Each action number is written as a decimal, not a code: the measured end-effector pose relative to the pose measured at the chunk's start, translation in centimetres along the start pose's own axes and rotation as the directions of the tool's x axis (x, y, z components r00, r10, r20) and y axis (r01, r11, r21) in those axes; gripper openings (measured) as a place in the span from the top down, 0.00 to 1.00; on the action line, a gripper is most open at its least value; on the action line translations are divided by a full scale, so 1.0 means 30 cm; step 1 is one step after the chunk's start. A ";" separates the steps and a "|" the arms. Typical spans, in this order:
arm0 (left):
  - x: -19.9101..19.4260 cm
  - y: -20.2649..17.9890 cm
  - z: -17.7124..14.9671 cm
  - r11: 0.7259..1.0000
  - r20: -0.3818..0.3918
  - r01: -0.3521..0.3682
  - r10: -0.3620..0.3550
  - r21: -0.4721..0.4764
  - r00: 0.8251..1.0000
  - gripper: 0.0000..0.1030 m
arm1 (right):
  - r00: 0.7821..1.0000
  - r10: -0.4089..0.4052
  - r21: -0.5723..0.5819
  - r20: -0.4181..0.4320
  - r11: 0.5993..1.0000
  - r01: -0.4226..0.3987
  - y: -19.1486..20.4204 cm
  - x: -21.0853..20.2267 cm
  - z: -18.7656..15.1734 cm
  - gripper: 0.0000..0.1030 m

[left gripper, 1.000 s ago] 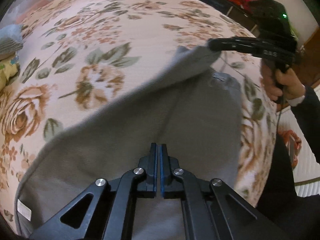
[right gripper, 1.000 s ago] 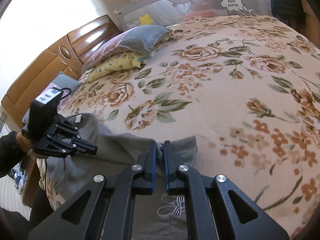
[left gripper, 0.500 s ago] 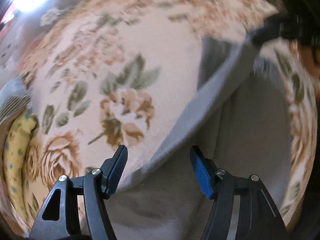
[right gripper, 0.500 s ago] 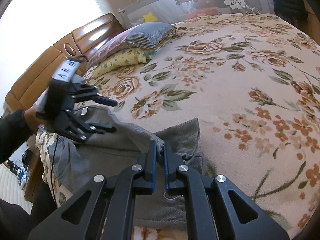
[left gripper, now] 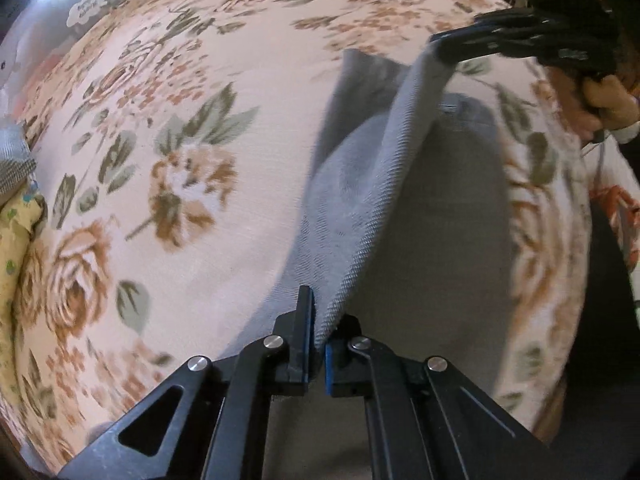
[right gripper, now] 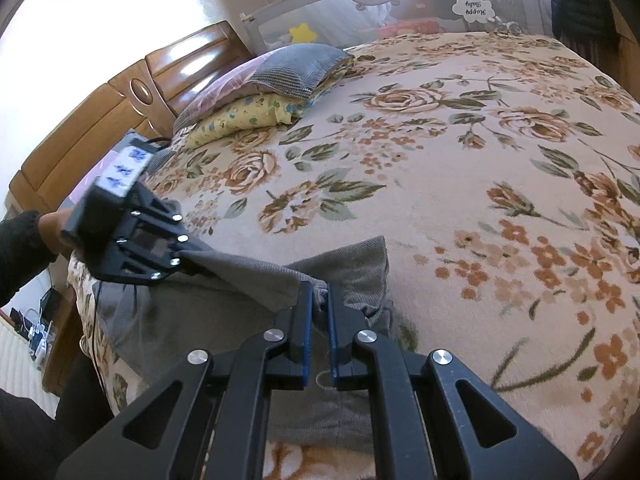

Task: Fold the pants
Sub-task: 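Lift the cuffs with both grippers and fold them over toward the waistband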

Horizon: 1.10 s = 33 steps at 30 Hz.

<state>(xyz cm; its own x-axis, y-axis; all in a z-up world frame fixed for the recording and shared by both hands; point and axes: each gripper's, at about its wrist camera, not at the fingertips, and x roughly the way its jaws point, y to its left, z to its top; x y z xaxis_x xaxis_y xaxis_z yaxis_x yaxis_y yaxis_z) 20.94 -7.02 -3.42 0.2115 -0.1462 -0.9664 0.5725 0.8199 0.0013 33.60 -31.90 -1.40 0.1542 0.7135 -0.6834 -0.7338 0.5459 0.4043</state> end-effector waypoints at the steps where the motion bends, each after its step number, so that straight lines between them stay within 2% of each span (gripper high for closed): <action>1: -0.012 -0.032 -0.006 1.000 0.003 0.007 -0.007 -0.009 1.000 0.98 | 1.000 0.000 -0.001 -0.002 1.000 0.000 0.001 -0.007 -0.009 0.93; 8: -0.021 -0.172 -0.039 0.996 0.017 0.075 -0.074 -0.052 0.997 0.98 | 1.000 -0.013 -0.004 -0.027 1.000 0.012 0.002 -0.040 -0.077 0.93; 14: 0.015 -0.209 -0.059 0.982 0.032 0.131 -0.128 -0.133 0.991 0.98 | 0.999 -0.023 0.008 -0.047 1.000 0.024 -0.008 -0.053 -0.131 0.93; 18: 0.001 -0.218 -0.070 0.971 0.063 0.145 -0.135 -0.188 0.989 0.97 | 0.998 -0.046 0.004 -0.051 0.999 0.046 -0.008 -0.060 -0.149 0.93; 23: -0.019 -0.216 -0.070 0.955 0.115 0.167 -0.142 -0.247 0.983 0.97 | 0.995 -0.100 -0.009 -0.017 0.995 0.100 0.002 -0.084 -0.150 0.93; 27: 0.026 -0.236 -0.083 0.950 0.102 0.166 -0.143 -0.264 0.984 0.95 | 0.990 -0.134 -0.011 -0.038 0.991 0.134 -0.002 -0.067 -0.165 0.93; 31: 0.052 -0.250 -0.107 0.942 0.098 0.154 -0.130 -0.299 0.987 0.85 | 0.984 -0.159 0.013 -0.085 0.987 0.160 -0.021 -0.028 -0.213 0.91; 32: 0.045 -0.255 -0.112 0.938 0.109 0.161 -0.134 -0.307 0.985 0.76 | 0.985 -0.159 0.031 -0.074 0.986 0.161 -0.020 -0.037 -0.220 0.88; 33: 0.036 -0.258 -0.117 0.934 0.119 0.165 -0.134 -0.316 0.984 0.66 | 0.983 -0.169 0.041 -0.066 0.984 0.172 -0.018 -0.046 -0.222 0.77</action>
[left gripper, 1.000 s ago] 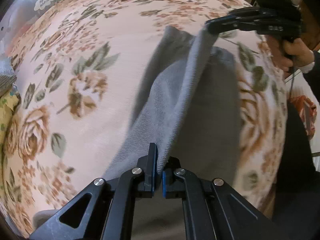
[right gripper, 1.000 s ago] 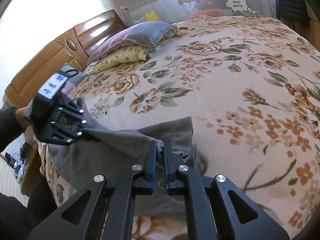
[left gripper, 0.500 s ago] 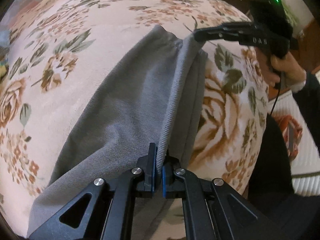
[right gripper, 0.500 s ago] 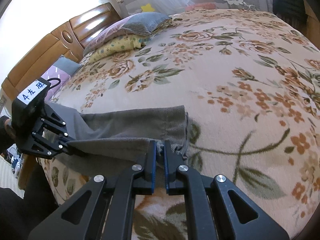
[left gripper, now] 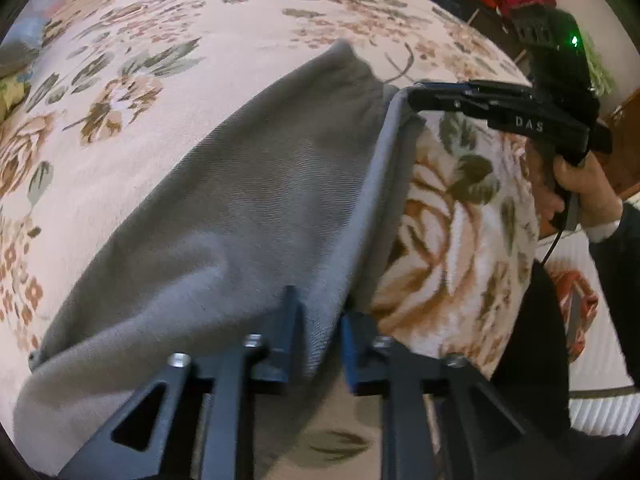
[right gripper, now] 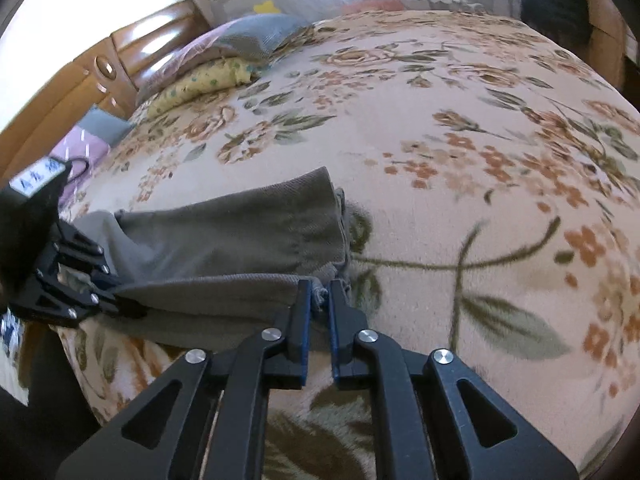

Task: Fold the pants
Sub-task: 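Lift the cuffs with both grippers and fold them over toward the waistband, then lower the cuffs onto the waistband and open both grippers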

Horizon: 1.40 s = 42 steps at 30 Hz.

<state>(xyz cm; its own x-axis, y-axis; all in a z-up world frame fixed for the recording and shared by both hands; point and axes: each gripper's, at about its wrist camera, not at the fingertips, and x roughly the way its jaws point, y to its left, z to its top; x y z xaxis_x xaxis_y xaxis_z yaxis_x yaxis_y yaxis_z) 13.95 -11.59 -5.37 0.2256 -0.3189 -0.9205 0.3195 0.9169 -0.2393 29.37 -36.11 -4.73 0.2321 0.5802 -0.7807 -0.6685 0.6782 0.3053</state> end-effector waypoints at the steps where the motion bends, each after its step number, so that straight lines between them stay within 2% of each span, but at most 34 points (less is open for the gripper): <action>1: -0.014 -0.003 -0.008 1.000 0.016 -0.003 0.003 -0.012 1.000 0.61 | 1.000 -0.018 0.013 0.004 1.000 0.018 -0.001 -0.009 -0.002 0.61; 3: -0.040 -0.006 -0.023 1.000 0.042 -0.010 0.011 -0.024 0.999 0.58 | 0.999 -0.043 0.035 0.022 0.998 0.043 0.002 -0.040 -0.010 0.47; 9: -0.138 0.013 -0.101 0.991 0.130 0.008 0.010 -0.132 0.991 0.56 | 0.996 0.007 0.074 0.093 0.997 -0.014 0.055 -0.117 -0.029 0.47; 13: -0.200 0.058 -0.184 0.973 0.184 0.034 0.009 -0.228 0.983 0.54 | 0.992 0.054 0.080 0.111 0.995 -0.063 0.124 -0.128 -0.037 0.47; 16: -0.238 0.105 -0.249 0.948 0.214 0.053 0.016 -0.312 0.977 0.54 | 0.989 0.100 0.077 0.109 0.991 -0.109 0.194 -0.111 -0.045 0.47; 23: -0.312 0.222 -0.442 0.869 0.280 0.116 0.027 -0.481 0.960 0.53 | 0.981 0.186 0.010 0.055 0.982 -0.186 0.391 -0.025 -0.061 0.47; 34: -0.411 0.310 -0.618 0.796 0.350 0.145 0.089 -0.587 0.933 0.51 | 0.959 0.282 -0.076 -0.016 0.956 -0.283 0.654 0.069 -0.056 0.47; 42: -0.470 0.414 -0.753 0.712 0.372 0.158 0.155 -0.684 0.915 0.48 | 0.951 0.298 -0.181 -0.077 0.934 -0.307 0.825 0.131 -0.052 0.47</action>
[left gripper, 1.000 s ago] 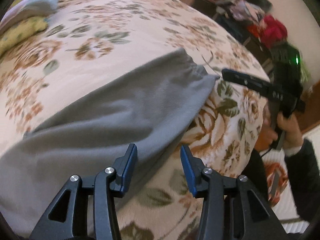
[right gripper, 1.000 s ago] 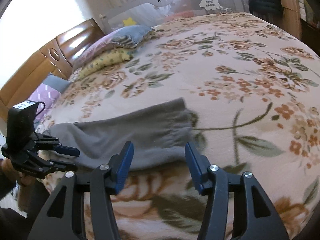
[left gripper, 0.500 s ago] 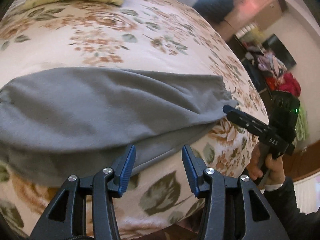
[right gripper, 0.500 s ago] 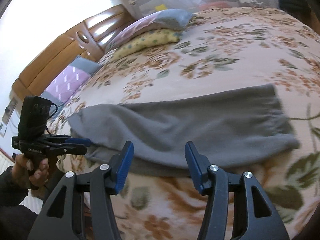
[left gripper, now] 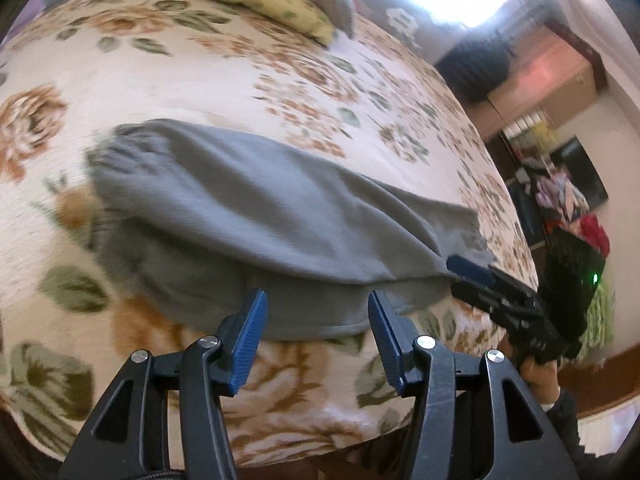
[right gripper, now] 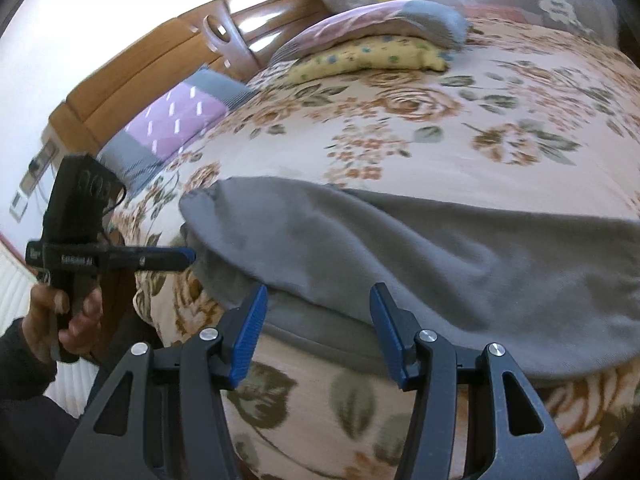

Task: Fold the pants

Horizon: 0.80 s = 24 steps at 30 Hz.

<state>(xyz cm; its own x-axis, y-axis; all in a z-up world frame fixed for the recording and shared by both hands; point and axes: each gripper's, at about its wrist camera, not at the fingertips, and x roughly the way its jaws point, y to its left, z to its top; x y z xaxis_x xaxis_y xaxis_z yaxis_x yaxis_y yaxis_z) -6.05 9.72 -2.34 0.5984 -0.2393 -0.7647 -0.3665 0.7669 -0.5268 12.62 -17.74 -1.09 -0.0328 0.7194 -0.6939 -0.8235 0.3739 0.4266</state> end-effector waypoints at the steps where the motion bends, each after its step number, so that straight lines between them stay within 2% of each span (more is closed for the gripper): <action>1: -0.009 0.018 0.003 1.000 0.009 -0.003 0.003 -0.016 1.000 0.48 | 1.000 0.000 -0.013 -0.008 1.000 0.000 0.015 0.011 0.002 0.47; 5: -0.045 0.086 0.022 0.997 0.041 -0.002 0.005 -0.082 0.999 0.47 | 0.999 -0.004 -0.088 -0.050 0.996 0.000 0.086 0.075 0.007 0.47; 13: -0.051 0.151 0.070 0.988 0.068 -0.017 0.027 -0.153 0.997 0.45 | 0.995 -0.018 -0.212 -0.102 0.977 -0.004 0.193 0.184 0.038 0.46; 16: -0.043 0.174 0.086 0.983 0.068 -0.008 0.021 -0.183 0.997 0.45 | 0.992 -0.038 -0.269 -0.121 0.963 0.004 0.228 0.227 0.048 0.46; 20: -0.024 0.183 0.109 0.981 0.078 -0.013 0.028 -0.195 0.997 0.45 | 0.986 -0.102 -0.363 -0.136 0.931 0.046 0.268 0.290 0.047 0.46; 23: -0.010 0.198 0.127 0.979 0.088 -0.027 0.046 -0.204 0.995 0.53 | 0.983 -0.145 -0.393 -0.115 0.915 0.090 0.272 0.322 0.053 0.50; 24: -0.009 0.201 0.130 0.979 0.092 -0.029 0.048 -0.204 0.995 0.67 | 0.984 -0.133 -0.385 -0.116 0.919 0.079 0.269 0.324 0.055 0.60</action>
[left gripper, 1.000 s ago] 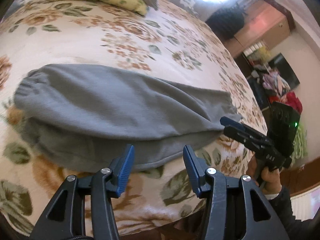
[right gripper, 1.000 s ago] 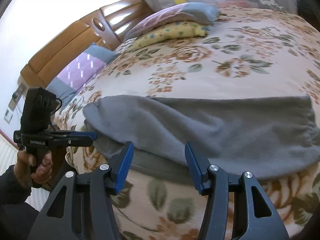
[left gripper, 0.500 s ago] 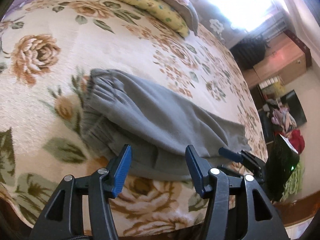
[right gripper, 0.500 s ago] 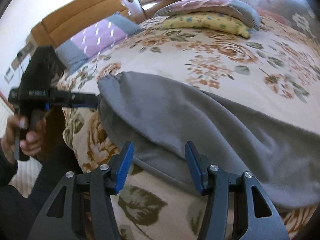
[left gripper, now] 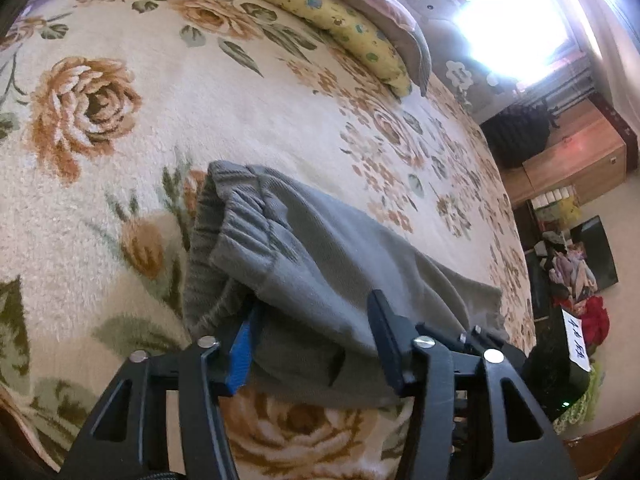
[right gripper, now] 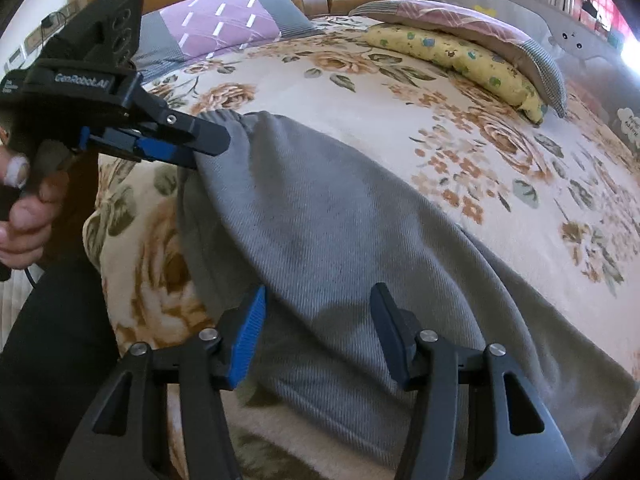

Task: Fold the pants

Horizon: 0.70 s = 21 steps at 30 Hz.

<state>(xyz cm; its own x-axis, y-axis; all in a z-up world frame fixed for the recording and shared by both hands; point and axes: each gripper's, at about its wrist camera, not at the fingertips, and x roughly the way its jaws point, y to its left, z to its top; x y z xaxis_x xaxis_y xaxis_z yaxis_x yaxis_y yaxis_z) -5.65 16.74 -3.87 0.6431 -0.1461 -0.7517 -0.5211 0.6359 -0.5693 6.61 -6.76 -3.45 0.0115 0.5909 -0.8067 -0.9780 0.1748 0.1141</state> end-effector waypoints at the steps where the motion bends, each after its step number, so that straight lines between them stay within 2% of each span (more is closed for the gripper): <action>1: 0.002 0.003 0.004 1.000 0.002 -0.001 0.001 0.003 1.000 0.75 | 1.000 0.028 0.014 0.007 1.000 -0.028 -0.007 0.000 0.001 0.71; 2: 0.001 0.003 0.007 1.000 0.003 0.002 -0.002 0.008 1.000 0.82 | 0.999 0.040 0.020 0.013 0.999 -0.040 -0.009 0.000 0.003 0.76; 3: -0.004 0.001 0.007 1.000 0.009 0.003 -0.003 0.016 1.000 0.83 | 0.998 0.048 0.028 0.026 0.998 -0.049 -0.010 -0.007 0.004 0.84; 4: -0.011 -0.003 0.006 1.000 0.016 0.003 -0.004 0.026 1.000 0.85 | 0.998 0.054 0.033 0.036 0.998 -0.055 -0.008 -0.015 0.005 0.88; 7: -0.032 -0.024 0.000 0.999 0.033 0.004 -0.006 0.054 0.999 0.91 | 0.995 0.066 0.053 0.079 0.996 -0.070 -0.009 -0.056 0.014 0.92; 11: -0.071 -0.051 -0.020 0.997 0.048 0.029 -0.032 0.069 0.998 0.92 | 0.988 0.104 0.067 0.118 0.991 -0.112 -0.017 -0.125 0.028 0.93; 16: -0.109 -0.065 -0.084 0.995 0.041 0.050 -0.053 0.082 0.998 0.93 | 0.982 0.143 0.043 0.127 0.988 -0.150 0.000 -0.199 0.012 0.94; 21: -0.060 -0.009 -0.145 0.999 -0.009 0.026 -0.025 0.045 1.000 0.93 | 0.985 0.165 0.031 0.056 0.986 -0.167 0.026 -0.157 -0.043 0.94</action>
<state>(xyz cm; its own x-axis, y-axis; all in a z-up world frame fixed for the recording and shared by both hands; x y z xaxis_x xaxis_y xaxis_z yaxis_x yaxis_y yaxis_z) -9.11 13.55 -3.81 0.6510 -0.1691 -0.7400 -0.4785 0.6654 -0.5730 5.53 -10.42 -0.30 -0.1384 0.6546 -0.7432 -0.9593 0.0979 0.2648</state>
